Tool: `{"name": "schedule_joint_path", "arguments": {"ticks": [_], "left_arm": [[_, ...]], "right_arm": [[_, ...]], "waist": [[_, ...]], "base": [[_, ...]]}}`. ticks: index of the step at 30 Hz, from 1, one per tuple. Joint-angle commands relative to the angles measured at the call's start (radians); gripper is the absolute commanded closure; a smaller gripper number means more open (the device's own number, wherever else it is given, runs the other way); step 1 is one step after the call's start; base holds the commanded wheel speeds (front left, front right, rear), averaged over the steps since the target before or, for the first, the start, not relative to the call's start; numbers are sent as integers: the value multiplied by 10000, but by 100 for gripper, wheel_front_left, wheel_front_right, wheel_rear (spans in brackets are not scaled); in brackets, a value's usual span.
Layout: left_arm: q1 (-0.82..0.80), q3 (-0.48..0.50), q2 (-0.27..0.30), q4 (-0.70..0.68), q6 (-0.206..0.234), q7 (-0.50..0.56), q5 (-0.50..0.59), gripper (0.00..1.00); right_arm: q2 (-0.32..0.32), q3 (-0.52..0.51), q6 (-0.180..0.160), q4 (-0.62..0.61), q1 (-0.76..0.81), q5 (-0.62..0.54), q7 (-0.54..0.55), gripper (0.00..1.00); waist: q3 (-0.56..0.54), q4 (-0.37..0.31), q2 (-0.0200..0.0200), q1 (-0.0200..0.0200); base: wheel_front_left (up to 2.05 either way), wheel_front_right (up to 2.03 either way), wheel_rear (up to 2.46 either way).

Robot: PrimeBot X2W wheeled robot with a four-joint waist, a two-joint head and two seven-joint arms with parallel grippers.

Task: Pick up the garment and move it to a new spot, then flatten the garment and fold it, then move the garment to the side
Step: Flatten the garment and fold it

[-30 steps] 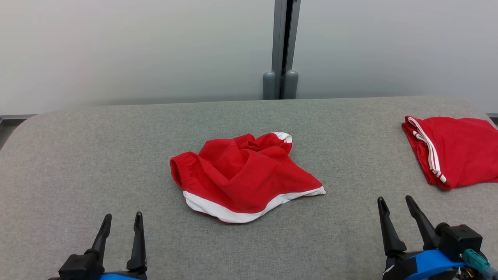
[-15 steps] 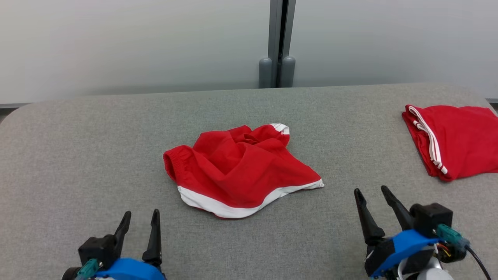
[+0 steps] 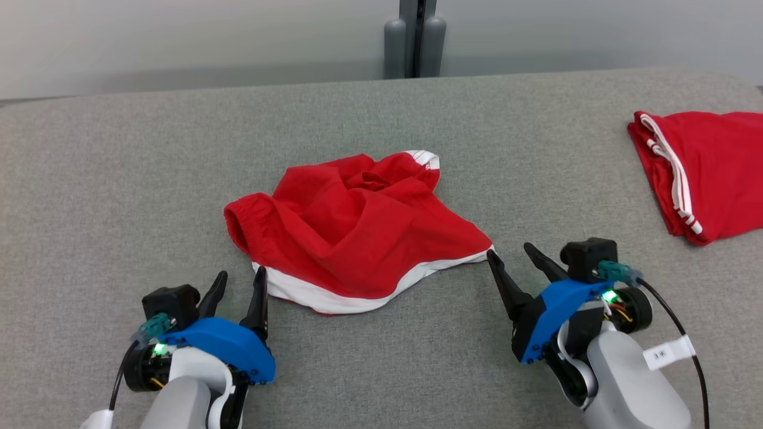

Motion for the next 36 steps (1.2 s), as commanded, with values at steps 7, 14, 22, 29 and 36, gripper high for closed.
{"name": "schedule_joint_path", "arguments": {"ticks": [7, 14, 22, 29, 36], "left_arm": [[-830, -338, -139, 783, -114, -188, -192, 0], [-1289, -739, -205, 1486, -173, -18, -339, 52], [-1523, -1162, -99, 1701, -210, -491, -462, 100], [-1081, -1403, 222, 493, -218, -1280, -701, 100], [-32, -1354, 853, -2442, -219, -635, -1424, 100]], "right_arm": [[-25, 523, 3, 1507, -1163, 222, -320, 0], [-24, 1054, 2, 2427, -1645, 200, -481, 33], [-27, 1190, 2, 2668, -1863, 342, -940, 100], [-73, 166, 2, 1683, -1261, 139, -1758, 100], [-351, -1257, 0, -1740, 399, -124, -1063, 100]], "waist": [[517, 234, -2, -2], [720, 281, -2, -2], [621, 282, -2, -2], [25, 250, -2, -2], [-627, 28, -2, -2]], "base": [[0, 0, 0], [0, 0, 0], [0, 0, 0], [0, 0, 0], [0, 0, 0]]}}
